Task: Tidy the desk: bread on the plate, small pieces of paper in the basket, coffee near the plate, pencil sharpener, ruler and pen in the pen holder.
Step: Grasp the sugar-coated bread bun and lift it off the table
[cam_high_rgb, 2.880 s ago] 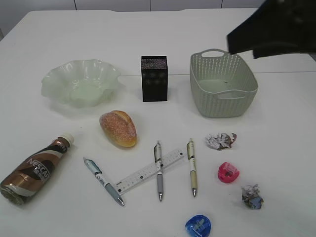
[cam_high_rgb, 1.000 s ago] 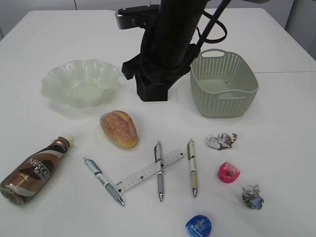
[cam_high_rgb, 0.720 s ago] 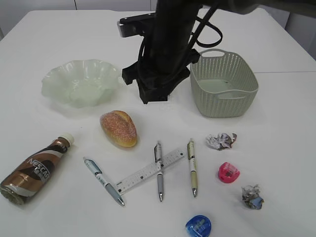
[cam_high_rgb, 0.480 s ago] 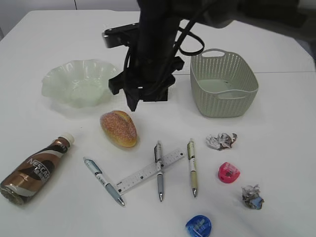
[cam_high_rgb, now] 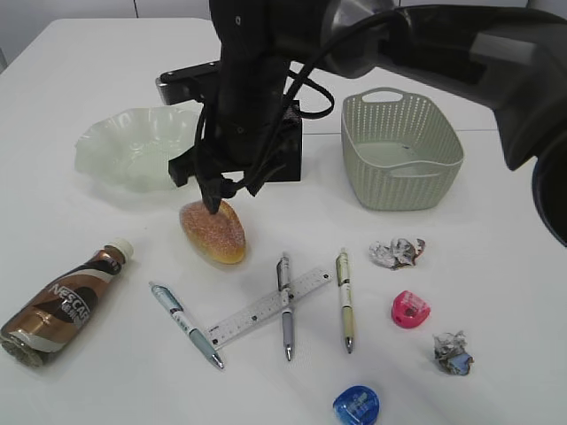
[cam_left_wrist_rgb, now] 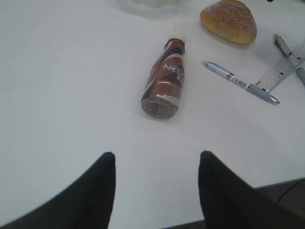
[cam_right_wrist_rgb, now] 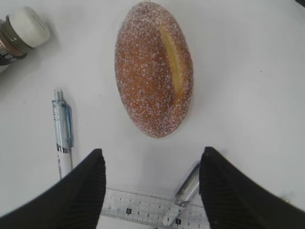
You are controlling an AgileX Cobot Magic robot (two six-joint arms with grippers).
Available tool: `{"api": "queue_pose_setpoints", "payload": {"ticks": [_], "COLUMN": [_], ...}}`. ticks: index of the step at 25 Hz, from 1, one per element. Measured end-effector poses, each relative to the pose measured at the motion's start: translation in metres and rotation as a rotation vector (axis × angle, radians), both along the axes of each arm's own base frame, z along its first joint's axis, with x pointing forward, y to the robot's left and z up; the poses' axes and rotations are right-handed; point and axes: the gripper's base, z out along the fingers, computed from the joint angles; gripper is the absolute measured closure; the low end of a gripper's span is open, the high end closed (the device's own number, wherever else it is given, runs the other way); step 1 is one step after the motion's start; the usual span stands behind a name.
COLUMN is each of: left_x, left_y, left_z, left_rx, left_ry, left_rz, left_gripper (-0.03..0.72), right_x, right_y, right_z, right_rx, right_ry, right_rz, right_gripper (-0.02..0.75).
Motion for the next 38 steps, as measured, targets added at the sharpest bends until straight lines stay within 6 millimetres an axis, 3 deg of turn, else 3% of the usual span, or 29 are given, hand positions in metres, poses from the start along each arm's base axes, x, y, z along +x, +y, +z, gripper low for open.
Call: {"api": "queue_pose_setpoints", "payload": {"ticks": [9, 16, 21, 32, 35, 38], "left_x": [0.001, 0.021, 0.046, 0.121, 0.135, 0.148], "left_y": [-0.003, -0.006, -0.014, -0.026, -0.029, -0.033], "left_z": [0.0, 0.008, 0.019, 0.055, 0.055, 0.055], "left_rx": [-0.029, -0.032, -0.091, -0.147, -0.169, -0.19], "left_ry": [0.012, 0.153, 0.262, 0.403, 0.437, 0.456], "left_rz": [-0.016, -0.023, -0.034, -0.044, -0.048, -0.065], "left_gripper": [0.286, 0.266, 0.208, 0.197, 0.197, 0.197], "right_x": [-0.001, -0.008, -0.012, -0.012, -0.003, 0.01], "right_y": [-0.001, -0.008, -0.015, -0.024, -0.042, -0.074], "right_z": [0.004, 0.042, 0.061, 0.074, 0.081, 0.092], "right_rx": [-0.003, 0.036, 0.025, 0.041, 0.068, 0.093], "right_ry": [-0.007, -0.071, -0.121, -0.135, -0.13, -0.141], "right_rz": [0.0, -0.001, -0.025, -0.076, -0.12, -0.186], "right_gripper": [0.25, 0.25, 0.25, 0.25, 0.251, 0.251]}}
